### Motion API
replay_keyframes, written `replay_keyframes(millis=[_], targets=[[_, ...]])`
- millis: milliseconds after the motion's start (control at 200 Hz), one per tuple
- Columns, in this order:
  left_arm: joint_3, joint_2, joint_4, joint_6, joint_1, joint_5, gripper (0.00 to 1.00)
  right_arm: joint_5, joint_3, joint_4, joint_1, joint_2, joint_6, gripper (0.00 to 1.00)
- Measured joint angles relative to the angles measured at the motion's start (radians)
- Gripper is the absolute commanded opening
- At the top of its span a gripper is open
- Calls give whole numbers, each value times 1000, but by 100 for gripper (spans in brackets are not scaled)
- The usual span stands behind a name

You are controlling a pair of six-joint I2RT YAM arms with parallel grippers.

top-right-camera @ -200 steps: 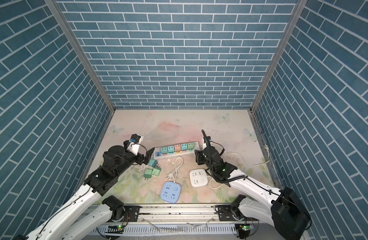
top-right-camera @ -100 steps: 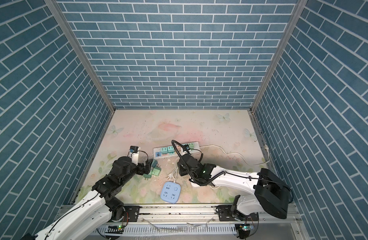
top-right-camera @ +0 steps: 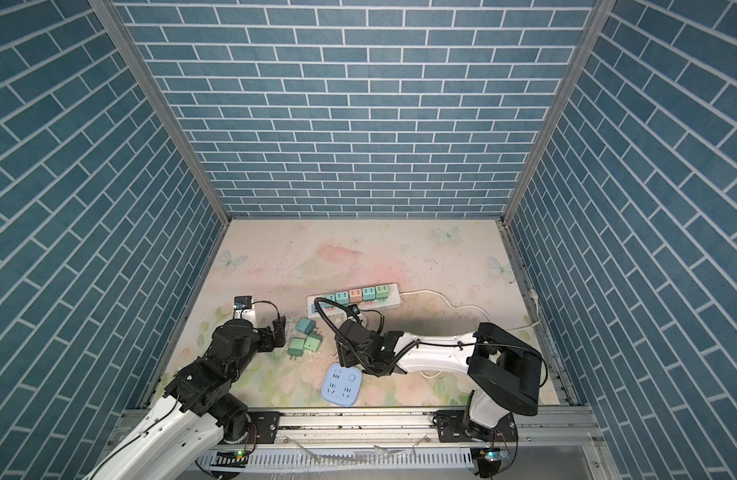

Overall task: Insert the plug
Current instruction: 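Raise the left gripper away from the strip while the right gripper swings toward the pile, then move the right gripper over the loose adapters beside the blue cube socket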

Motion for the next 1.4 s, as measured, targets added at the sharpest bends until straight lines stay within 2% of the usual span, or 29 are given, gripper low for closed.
replay_keyframes(millis=[95,260,330,705,1165,1315,1400], targets=[[-3,-6,-11,-3,0,2,100,8,18,-22,20,18,1,68],[-3,-11,-23,-10,0,9,100,34,52,-66,37,56,16,41],[-3,-11,-25,-13,0,14,99,45,57,-88,38,72,22,34],[-3,-14,-25,-14,0,21,99,109,94,-185,15,87,-38,8],[-3,-14,-25,-17,0,20,100,33,102,-124,-132,108,-255,0],[-3,-14,-25,-17,0,20,100,38,138,-126,-135,138,-305,0],[-3,-14,-25,-17,0,20,100,43,139,-129,-135,139,-316,7]])
